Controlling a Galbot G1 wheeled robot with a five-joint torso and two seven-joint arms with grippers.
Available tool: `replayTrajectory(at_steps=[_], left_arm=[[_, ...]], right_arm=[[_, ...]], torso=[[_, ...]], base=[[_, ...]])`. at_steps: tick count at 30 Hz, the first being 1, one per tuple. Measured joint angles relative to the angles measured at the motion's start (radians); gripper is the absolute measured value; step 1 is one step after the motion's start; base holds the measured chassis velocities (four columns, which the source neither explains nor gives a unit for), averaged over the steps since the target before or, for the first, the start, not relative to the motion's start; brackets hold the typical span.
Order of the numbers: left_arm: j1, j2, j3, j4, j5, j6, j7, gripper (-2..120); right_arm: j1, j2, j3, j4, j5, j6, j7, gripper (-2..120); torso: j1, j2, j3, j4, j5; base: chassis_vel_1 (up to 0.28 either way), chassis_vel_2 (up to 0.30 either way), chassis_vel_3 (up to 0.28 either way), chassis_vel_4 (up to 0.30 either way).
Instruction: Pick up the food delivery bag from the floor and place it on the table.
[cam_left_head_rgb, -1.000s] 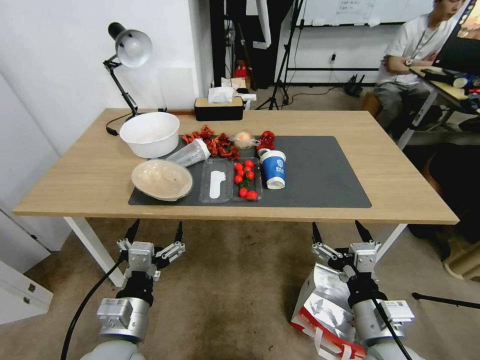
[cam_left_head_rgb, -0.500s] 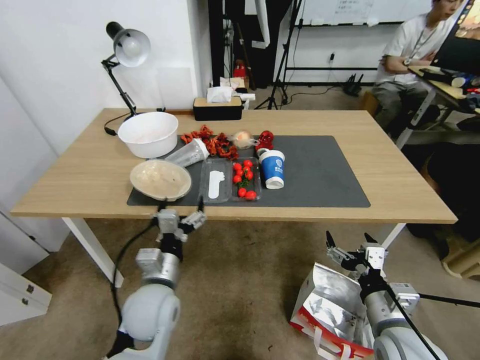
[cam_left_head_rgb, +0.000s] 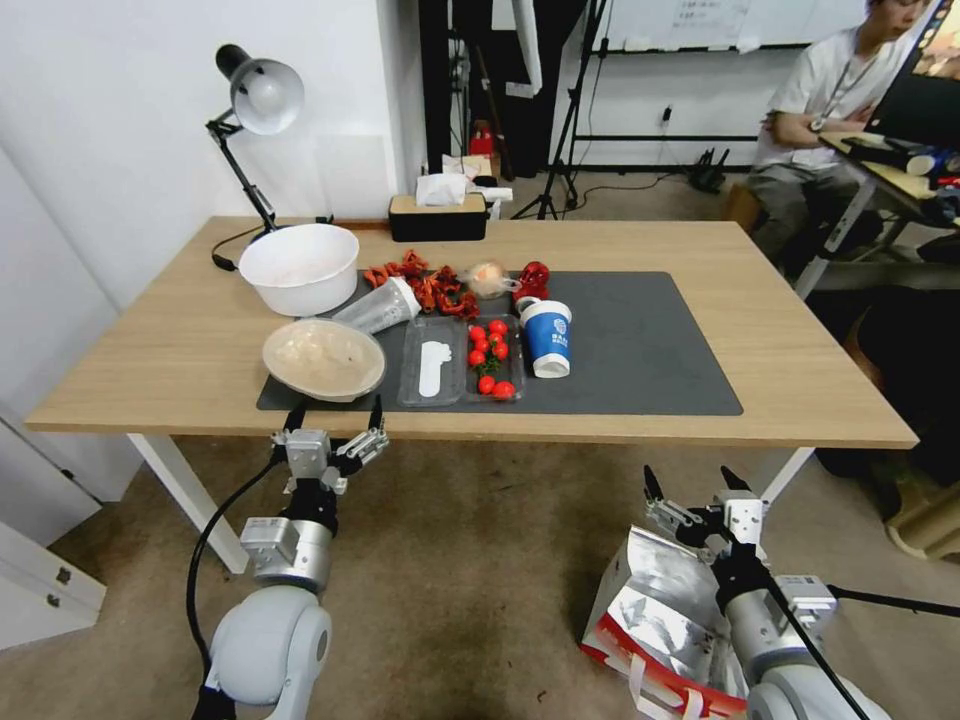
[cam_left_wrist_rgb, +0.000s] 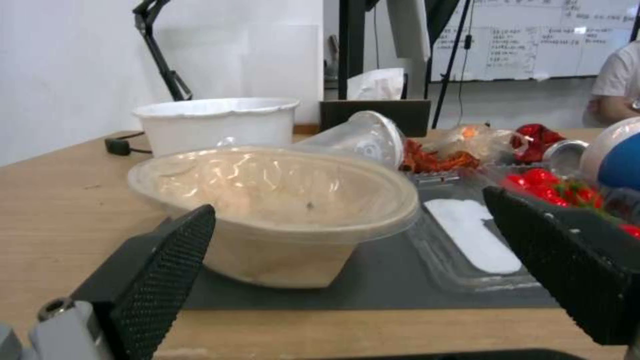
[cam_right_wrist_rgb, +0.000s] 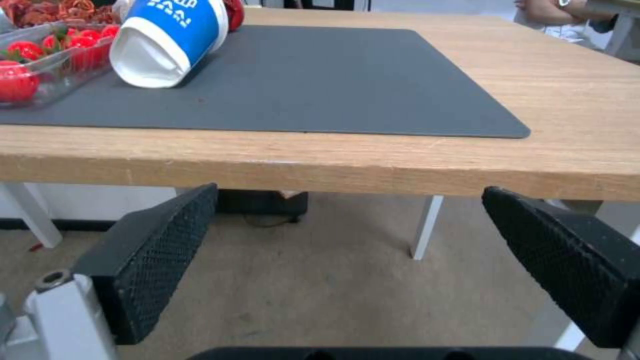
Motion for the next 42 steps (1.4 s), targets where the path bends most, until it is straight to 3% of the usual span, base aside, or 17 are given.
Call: replayTrajectory(at_steps=[12, 42], left_arm=[[0.065, 0.002, -0.032, -0.027, -0.009, -0.022, -0.004, 100], [0.083, -0.007, -0.043, -0.009, -0.015, -0.044, 0.001, 100]], right_arm=[[-0.015, -0.006, 0.003, 0.02, 0.008, 0.009, -0.002, 100], [-0.016, -0.014, 0.005, 0.028, 0.015, 0.004, -0.013, 100]], torso=[[-0.002, -0.003, -0.002, -0.0002, -0.0001], [-0.068, -0.155, -0.087, 0.0, 0.0]], base=[[0.0, 0.0, 0.0, 0.0], [0.0, 0.0, 0.0, 0.0]])
